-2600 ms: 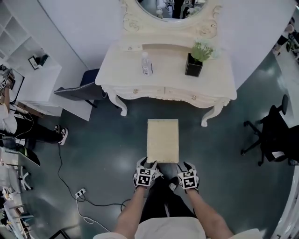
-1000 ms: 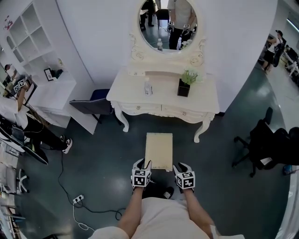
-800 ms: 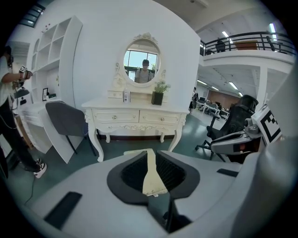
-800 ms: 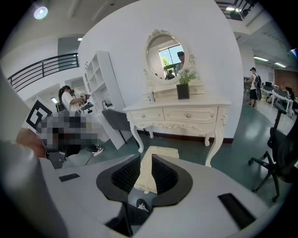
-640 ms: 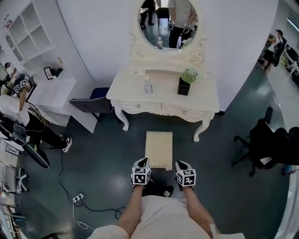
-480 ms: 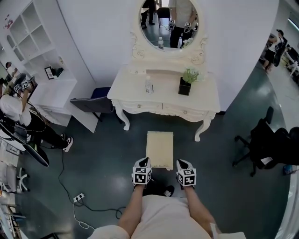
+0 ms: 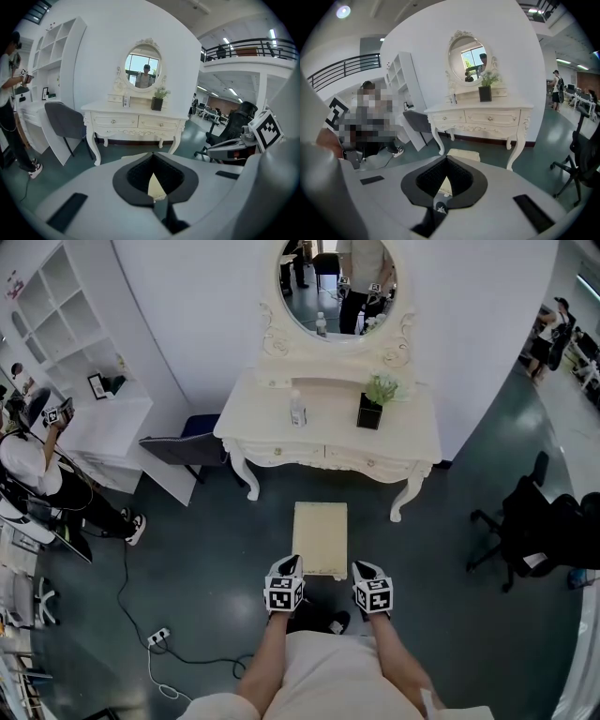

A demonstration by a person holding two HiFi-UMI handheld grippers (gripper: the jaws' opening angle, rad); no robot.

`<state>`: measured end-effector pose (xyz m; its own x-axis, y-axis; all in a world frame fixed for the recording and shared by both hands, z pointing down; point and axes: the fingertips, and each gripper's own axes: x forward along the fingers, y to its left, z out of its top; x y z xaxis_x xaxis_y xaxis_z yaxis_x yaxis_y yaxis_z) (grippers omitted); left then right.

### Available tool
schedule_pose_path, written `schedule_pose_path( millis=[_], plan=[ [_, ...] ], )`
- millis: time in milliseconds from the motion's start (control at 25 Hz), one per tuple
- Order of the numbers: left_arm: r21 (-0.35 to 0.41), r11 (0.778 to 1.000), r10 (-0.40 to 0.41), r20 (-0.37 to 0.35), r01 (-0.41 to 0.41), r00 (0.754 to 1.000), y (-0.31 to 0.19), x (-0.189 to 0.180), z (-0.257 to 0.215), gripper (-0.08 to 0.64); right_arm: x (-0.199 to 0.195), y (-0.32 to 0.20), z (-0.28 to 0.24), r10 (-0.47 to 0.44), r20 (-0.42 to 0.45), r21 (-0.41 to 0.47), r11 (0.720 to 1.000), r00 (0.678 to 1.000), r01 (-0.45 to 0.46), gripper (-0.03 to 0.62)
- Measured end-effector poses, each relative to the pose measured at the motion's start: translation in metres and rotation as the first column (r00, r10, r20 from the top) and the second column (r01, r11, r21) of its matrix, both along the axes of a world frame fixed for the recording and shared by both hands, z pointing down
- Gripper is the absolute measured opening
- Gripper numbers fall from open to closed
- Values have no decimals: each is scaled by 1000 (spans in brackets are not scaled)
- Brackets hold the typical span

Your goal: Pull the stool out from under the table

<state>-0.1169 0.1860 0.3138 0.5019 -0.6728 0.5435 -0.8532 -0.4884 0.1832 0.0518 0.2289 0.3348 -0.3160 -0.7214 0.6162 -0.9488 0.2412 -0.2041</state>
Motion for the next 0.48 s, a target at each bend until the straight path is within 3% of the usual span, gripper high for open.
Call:
schedule_pose_path(
  millis=[480],
  plan=[
    [1,1000,14,-11,-14,1000,4,5,1,14,1,5,2,11,14,-6,1000,1000,-11,43]
  ],
)
